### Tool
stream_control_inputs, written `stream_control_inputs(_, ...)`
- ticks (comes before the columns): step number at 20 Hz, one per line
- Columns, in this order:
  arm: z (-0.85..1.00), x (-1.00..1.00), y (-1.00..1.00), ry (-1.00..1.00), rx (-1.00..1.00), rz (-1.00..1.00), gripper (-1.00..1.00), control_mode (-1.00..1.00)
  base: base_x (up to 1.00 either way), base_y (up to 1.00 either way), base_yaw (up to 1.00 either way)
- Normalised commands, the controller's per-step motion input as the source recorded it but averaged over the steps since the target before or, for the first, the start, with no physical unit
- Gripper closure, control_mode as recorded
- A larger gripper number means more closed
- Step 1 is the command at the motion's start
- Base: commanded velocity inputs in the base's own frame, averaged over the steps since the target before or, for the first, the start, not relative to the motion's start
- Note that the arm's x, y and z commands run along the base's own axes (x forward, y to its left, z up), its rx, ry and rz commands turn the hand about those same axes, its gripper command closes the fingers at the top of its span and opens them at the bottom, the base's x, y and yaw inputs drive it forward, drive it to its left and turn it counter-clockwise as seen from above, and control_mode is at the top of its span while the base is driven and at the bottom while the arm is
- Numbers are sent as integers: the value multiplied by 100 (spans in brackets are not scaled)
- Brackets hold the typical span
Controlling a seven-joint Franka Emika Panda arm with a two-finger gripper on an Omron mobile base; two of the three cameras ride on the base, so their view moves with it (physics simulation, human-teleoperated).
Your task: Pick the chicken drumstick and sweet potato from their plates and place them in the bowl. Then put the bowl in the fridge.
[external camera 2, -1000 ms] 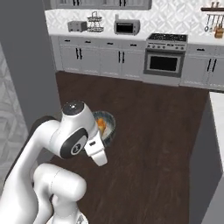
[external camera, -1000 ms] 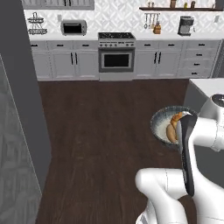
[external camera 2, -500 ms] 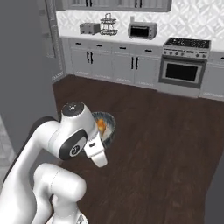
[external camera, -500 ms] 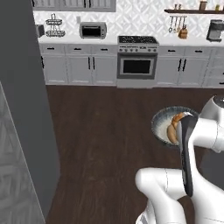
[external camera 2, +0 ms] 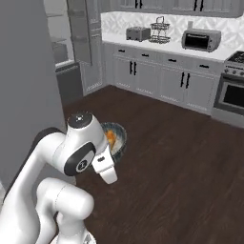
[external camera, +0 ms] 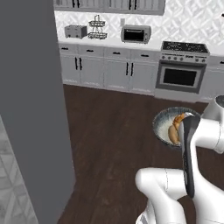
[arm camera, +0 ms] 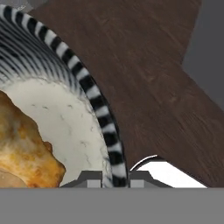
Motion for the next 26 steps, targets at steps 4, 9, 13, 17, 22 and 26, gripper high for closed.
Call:
stream_control_inputs(4, 0, 0, 0, 0, 0, 0, 100, 100, 100, -78, 52)
stream_control_inputs(9, 0, 0, 0, 0, 0, 0, 100, 100, 100, -95, 50)
stream_control_inputs(13, 0, 0, 0, 0, 0, 0, 100, 100, 99, -100, 48)
stream_control_inputs(17, 0, 0, 0, 0, 0, 0, 100, 100, 91, -100, 52)
stream_control_inputs(22, 0, 0, 0, 0, 0, 0, 100, 100, 99, -96, 51)
stream_control_inputs(26, 0, 0, 0, 0, 0, 0, 100, 100, 100, -97, 49)
